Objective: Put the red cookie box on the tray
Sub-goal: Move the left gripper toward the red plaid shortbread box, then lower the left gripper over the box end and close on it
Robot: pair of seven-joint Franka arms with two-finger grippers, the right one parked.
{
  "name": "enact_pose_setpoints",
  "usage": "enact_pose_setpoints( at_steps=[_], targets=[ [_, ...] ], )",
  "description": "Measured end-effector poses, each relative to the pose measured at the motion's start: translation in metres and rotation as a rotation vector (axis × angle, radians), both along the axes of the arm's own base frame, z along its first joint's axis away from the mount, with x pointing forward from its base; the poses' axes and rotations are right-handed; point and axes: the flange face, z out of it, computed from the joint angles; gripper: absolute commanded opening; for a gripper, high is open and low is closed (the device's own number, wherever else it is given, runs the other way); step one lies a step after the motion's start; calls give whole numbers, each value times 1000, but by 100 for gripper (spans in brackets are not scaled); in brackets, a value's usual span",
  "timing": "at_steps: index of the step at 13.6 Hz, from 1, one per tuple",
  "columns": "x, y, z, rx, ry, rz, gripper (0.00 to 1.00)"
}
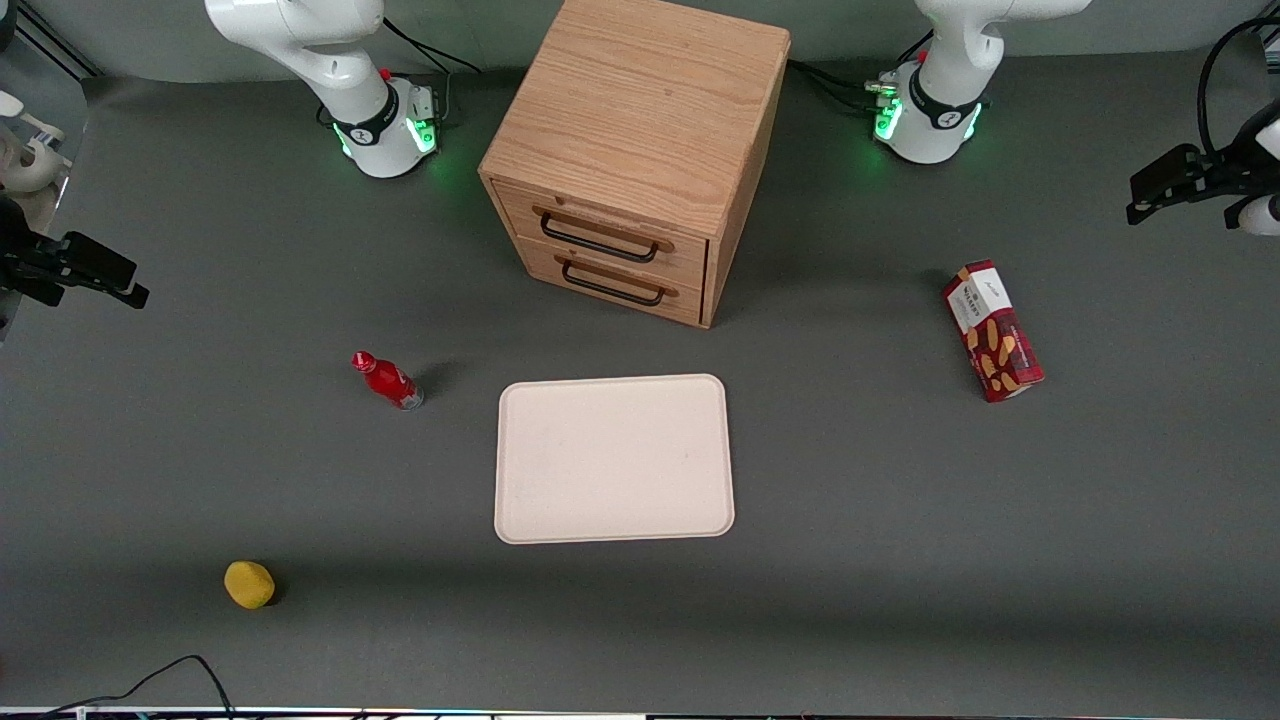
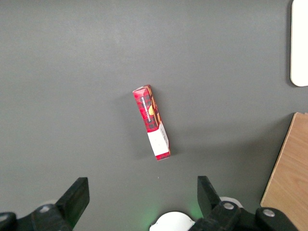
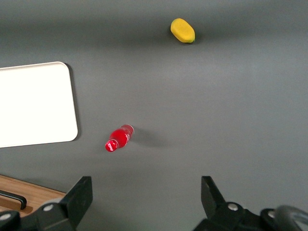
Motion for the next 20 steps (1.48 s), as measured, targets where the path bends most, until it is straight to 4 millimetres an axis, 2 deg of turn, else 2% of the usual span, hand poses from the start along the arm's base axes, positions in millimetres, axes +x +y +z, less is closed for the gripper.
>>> enact_pose_setpoints(
  at_steps=[6,8,10,13,16,20],
  targets=[
    [-3,1,-3,7,41,1,100],
    [-2,3,-18,7,74,5,100],
    [-1,9,-51,6,98,25,100],
    [-5,12,-122,7,91,89,100],
    [-16,15,-199,-4,15,107,100],
    [-38,25,-284,-27,-47,151,100]
  ],
)
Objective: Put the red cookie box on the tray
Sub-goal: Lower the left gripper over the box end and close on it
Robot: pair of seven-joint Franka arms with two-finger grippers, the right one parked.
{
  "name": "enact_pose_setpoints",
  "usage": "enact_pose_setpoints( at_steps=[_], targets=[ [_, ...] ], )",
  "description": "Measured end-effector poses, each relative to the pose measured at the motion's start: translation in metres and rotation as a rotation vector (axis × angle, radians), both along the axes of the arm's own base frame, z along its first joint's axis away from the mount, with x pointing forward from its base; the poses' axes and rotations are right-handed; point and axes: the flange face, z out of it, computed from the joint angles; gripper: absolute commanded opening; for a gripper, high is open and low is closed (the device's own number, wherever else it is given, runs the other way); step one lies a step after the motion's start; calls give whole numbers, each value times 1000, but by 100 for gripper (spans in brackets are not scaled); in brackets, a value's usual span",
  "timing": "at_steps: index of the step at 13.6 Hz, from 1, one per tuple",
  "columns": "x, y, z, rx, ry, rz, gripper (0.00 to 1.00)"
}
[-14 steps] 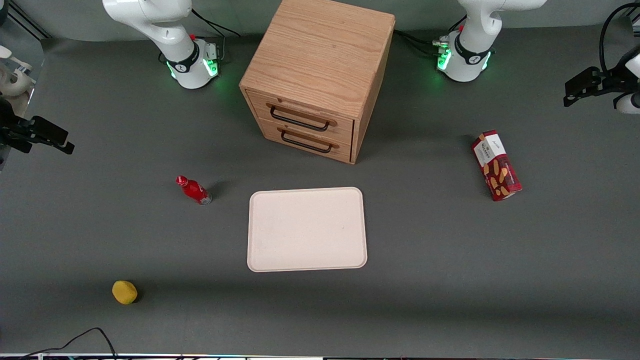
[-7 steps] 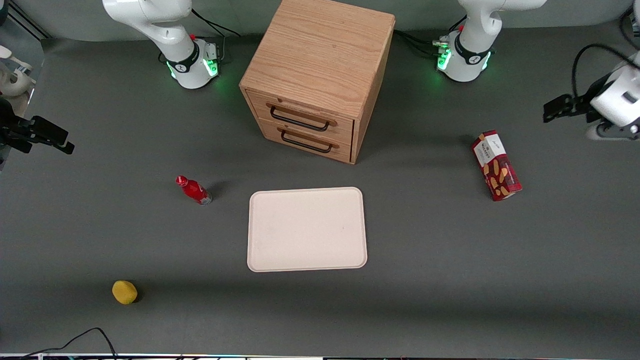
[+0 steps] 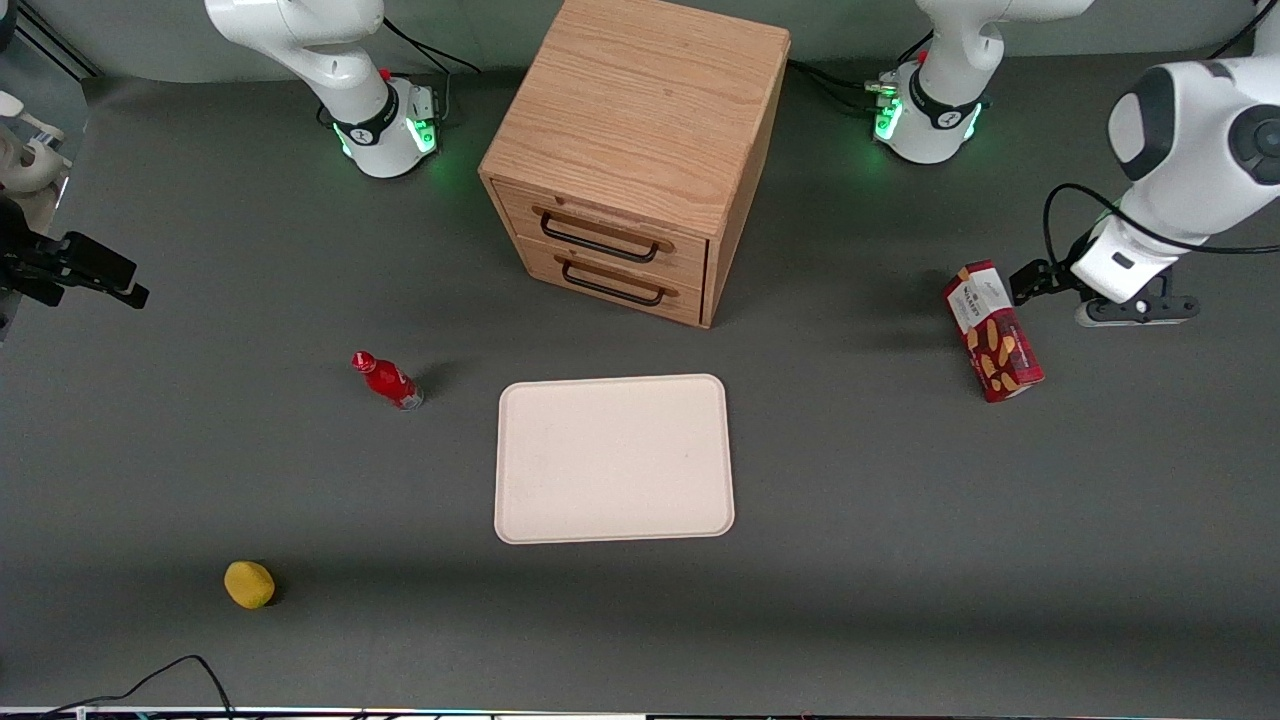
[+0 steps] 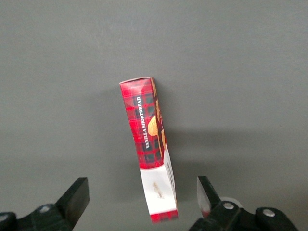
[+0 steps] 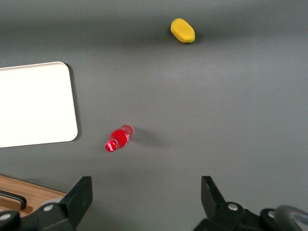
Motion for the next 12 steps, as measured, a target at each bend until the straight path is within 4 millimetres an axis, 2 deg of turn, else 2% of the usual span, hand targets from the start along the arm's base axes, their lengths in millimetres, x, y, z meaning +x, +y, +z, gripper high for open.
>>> enact_pose_setpoints(
  at_steps=[5,7,10,12],
  targets=[
    [-1,4,-94,4,-44,49,100],
    [-1,5,-123,19,-53,51,99],
    [0,4,-143,22,-53,63,80],
    [0,1,-143,16,-56,69,79]
  ],
)
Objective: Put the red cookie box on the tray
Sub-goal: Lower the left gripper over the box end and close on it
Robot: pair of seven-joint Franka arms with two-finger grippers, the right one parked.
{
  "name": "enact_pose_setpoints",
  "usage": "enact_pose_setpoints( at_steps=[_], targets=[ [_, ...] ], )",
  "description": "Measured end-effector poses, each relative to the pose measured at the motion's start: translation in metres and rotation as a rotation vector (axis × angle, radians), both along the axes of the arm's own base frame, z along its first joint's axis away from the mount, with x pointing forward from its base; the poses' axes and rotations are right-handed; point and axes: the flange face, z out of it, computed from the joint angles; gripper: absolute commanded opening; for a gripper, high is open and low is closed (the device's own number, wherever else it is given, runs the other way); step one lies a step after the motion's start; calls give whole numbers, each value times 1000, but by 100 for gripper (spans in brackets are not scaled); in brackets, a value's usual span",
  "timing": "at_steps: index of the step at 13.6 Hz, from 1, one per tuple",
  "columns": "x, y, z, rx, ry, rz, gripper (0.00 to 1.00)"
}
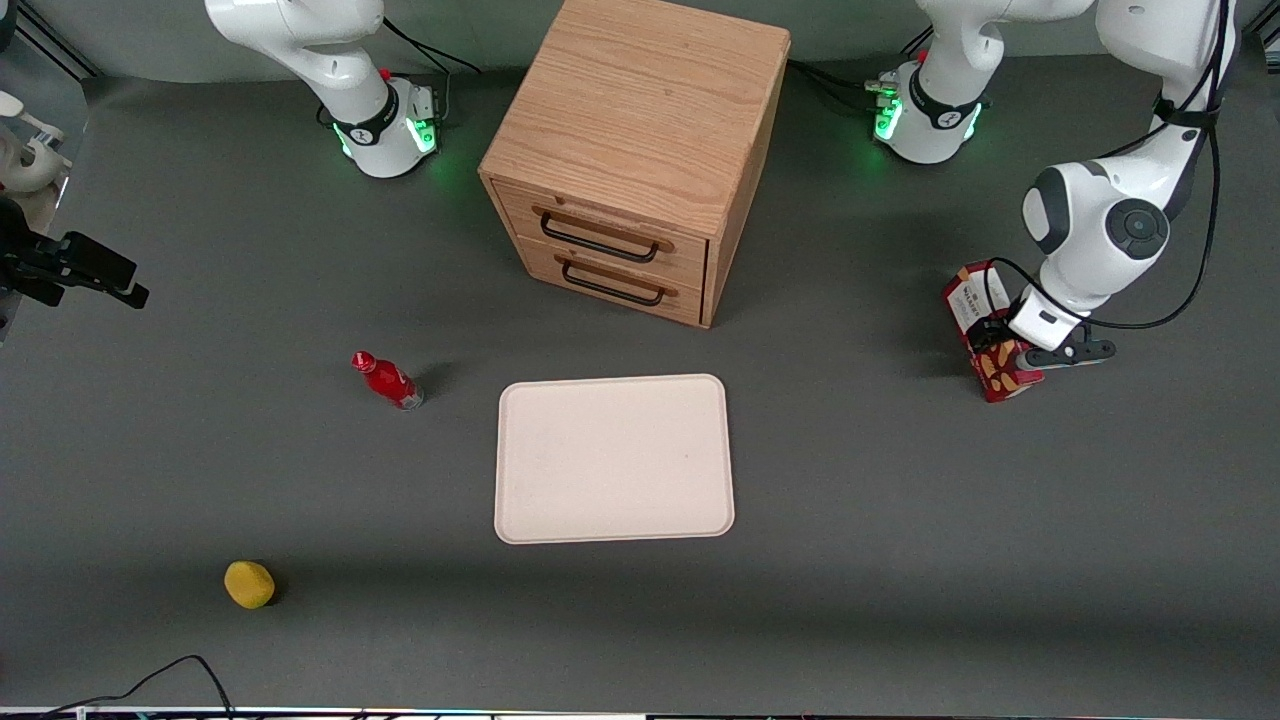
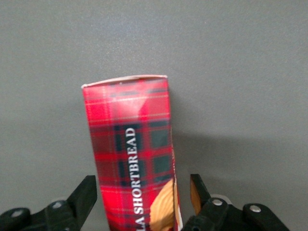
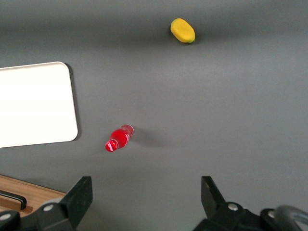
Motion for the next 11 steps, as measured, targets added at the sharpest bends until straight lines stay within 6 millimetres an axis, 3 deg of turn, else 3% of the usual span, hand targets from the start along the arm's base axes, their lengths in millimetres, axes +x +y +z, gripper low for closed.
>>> enact_pose_setpoints(
  at_steps=[3,5,9,11],
  targets=[
    [0,-2,0,-4,-1,2,76],
    [0,-3,0,-4,-1,2,60],
    [1,-4,2,-5,-5,1,14],
    [1,-4,3,-6,-6,1,7]
  ],
)
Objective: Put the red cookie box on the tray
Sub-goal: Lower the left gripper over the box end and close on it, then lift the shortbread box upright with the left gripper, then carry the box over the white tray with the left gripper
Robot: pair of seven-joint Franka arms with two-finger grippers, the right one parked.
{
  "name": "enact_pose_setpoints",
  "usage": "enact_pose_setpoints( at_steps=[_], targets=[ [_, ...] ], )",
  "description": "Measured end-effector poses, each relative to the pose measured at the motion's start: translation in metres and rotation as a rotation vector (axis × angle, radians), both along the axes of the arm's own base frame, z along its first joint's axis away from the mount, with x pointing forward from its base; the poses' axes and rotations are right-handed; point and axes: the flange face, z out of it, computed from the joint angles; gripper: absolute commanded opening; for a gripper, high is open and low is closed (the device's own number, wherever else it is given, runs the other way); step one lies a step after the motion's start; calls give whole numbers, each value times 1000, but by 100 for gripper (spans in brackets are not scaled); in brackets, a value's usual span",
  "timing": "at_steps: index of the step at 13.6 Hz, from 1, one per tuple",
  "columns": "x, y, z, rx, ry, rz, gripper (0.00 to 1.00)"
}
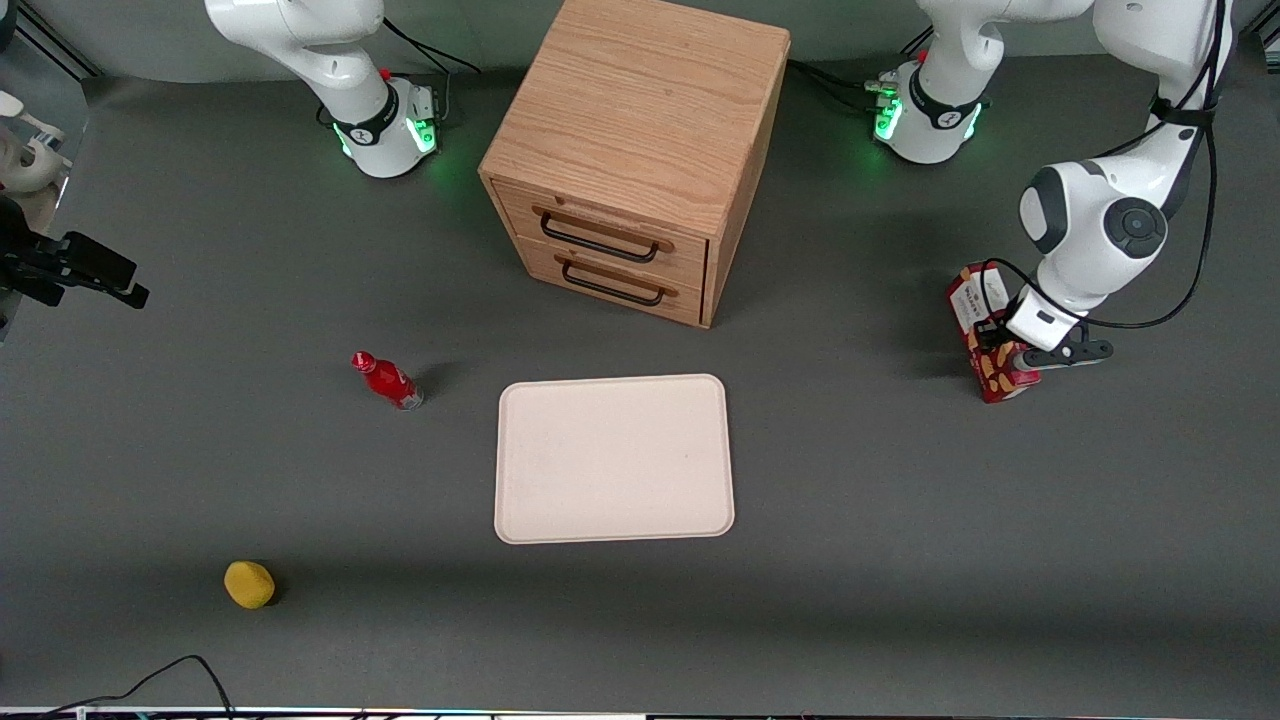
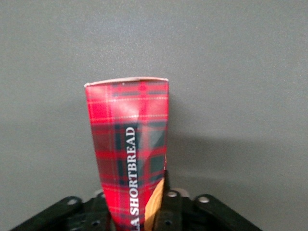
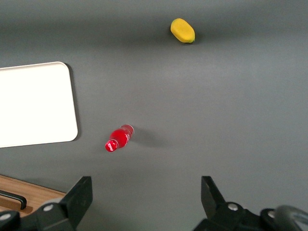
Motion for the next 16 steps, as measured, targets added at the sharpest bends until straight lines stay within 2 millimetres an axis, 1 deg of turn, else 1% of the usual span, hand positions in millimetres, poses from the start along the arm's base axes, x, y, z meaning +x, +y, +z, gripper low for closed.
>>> enact_pose_setpoints(
  at_steps=[2,4,5,6,7,8,10,12,13,14,15,16],
  targets=[
    [-1,-1,1,-3,11,-1,6],
    [-1,-6,9,-15,39,-4,6],
    [0,-11,19,-26,55,-2,6],
    [3,-20,38,-40,77,0,7],
    [8,-28,60,-53,104,-2,7],
    [14,-35,85,-63,127,-8,7],
    [29,-50,149,-78,167,-20,7],
    [44,-67,220,-81,181,-28,7],
    [49,-78,249,-79,180,-27,7],
    [54,-92,276,-74,176,-19,7],
    [57,-109,298,-69,174,-1,7],
    [61,-132,316,-63,169,26,7]
  ],
)
